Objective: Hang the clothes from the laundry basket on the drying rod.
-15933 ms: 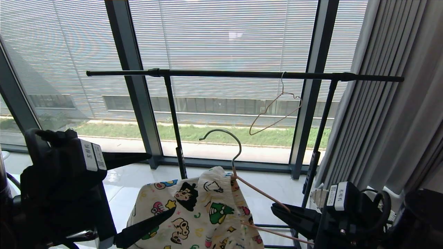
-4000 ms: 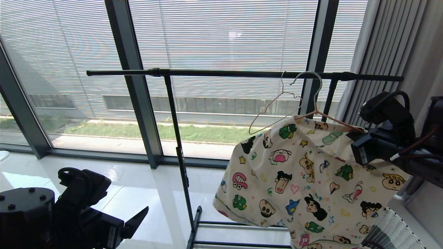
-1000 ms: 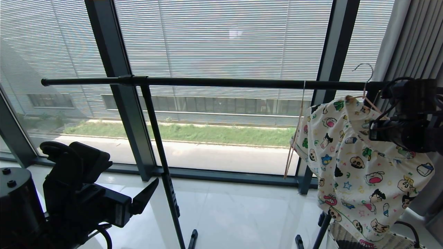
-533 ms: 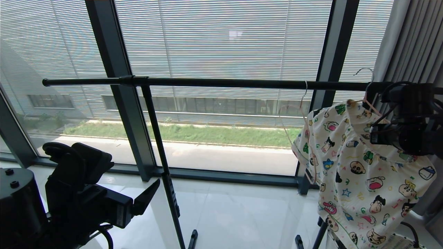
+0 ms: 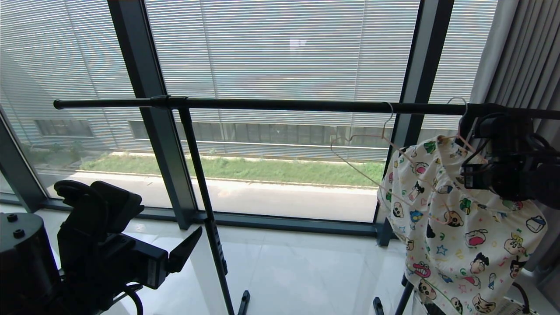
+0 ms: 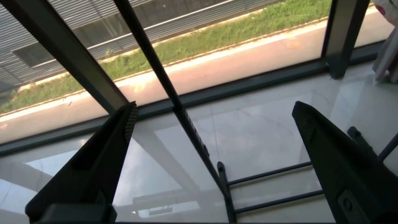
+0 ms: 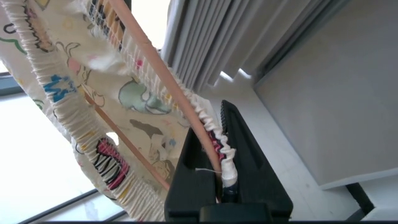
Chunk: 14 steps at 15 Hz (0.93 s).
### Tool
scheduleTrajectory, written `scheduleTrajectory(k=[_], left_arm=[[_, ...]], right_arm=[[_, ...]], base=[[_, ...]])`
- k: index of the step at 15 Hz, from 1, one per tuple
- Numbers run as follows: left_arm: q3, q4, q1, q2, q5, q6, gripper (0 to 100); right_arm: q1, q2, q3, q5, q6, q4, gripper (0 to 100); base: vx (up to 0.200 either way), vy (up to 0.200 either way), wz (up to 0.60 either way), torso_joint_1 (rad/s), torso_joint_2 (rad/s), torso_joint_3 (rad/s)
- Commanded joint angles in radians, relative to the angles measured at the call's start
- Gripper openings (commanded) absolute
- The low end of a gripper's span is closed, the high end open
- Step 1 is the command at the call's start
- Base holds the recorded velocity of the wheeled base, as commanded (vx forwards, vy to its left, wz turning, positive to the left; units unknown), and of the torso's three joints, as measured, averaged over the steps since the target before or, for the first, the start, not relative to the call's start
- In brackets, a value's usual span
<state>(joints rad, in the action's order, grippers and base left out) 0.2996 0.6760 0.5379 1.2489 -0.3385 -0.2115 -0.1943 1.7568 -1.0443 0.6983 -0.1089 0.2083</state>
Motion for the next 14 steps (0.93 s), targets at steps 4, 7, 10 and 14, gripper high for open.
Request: scheduleTrajectory(k=[4, 7, 10, 14], left_arm=[[0.0, 0.001, 0.001, 0.0, 0.0, 0.001, 100], [0.0, 0.001, 0.001, -0.002, 0.0, 0.001, 100], [0.0, 0.001, -0.003, -0.002, -0.002, 0.001, 100], [0.0, 0.001, -0.029, -0.003, -0.005, 0.0, 100]], right_arm=[[-0.001, 0.007, 0.0, 0.0, 0.002, 0.0, 0], [-0.001, 0.0, 0.004, 0.003, 0.0, -0.001, 100], [-0.001, -0.059, 0.02, 0.0, 0.011, -0.017, 100], [-0.001, -0.18, 0.029, -0.036, 0.025, -0.138, 100]], base=[[0.0, 0.0, 0.0, 0.0, 0.0, 0.0], [0.0, 0.0, 0.0, 0.0, 0.0, 0.0], [0.0, 0.0, 0.0, 0.0, 0.0, 0.0], [0.0, 0.0, 0.0, 0.0, 0.0, 0.0]])
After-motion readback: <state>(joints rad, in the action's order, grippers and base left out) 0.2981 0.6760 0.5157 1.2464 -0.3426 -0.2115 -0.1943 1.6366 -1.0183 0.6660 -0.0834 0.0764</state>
